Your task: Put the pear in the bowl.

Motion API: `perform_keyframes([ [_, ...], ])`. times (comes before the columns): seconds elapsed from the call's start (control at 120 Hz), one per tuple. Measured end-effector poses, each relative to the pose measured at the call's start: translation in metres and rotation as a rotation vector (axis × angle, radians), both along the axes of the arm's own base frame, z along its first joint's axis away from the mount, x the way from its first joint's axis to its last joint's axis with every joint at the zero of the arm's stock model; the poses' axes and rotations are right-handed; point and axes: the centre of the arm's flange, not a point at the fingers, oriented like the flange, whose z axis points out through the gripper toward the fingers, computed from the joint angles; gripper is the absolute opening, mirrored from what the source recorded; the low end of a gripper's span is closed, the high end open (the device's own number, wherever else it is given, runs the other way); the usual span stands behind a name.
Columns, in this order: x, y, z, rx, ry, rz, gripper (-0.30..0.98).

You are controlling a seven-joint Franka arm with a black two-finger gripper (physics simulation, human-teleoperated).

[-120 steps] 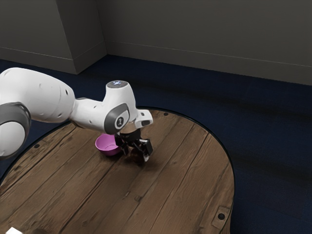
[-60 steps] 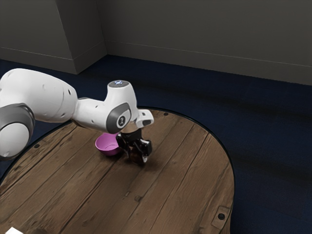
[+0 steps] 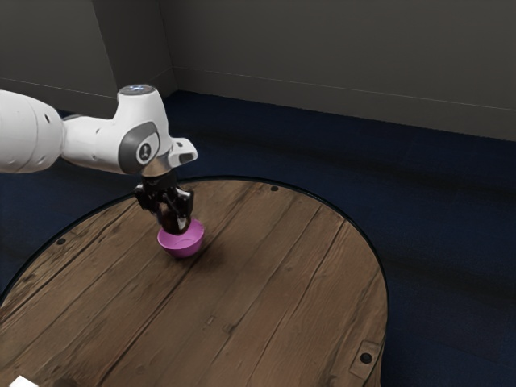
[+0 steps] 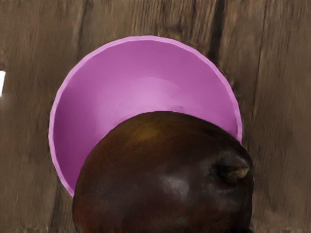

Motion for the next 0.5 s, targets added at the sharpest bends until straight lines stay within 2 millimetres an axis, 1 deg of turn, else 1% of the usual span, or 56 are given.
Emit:
perform_keyframes([
  [0.05,-0.003,0.003,-0.004,0.003,0.019,0.006,0.19],
  [0.133,-0.005,0.005,-0.006,0.0,0.035,0.007,0.25],
  [0.275,-0.007,0.004,-0.005,-0.005,0.048,0.003,0.45],
  [0.35,-0.007,0.004,-0.005,-0.006,0.052,0.0,0.52],
  [0.4,-0.007,0.003,0.0,-0.008,0.046,-0.004,0.55],
  [0.433,-0.008,0.001,0.01,-0.01,0.033,-0.011,0.57],
  [0.45,-0.008,-0.002,0.021,-0.01,0.02,-0.023,0.58],
  [0.467,-0.009,-0.009,0.04,-0.011,0.0,-0.042,0.59],
  [0.483,-0.009,-0.02,0.067,-0.015,-0.025,-0.067,0.6],
  [0.5,-0.009,-0.034,0.096,-0.019,-0.051,-0.099,0.6],
])
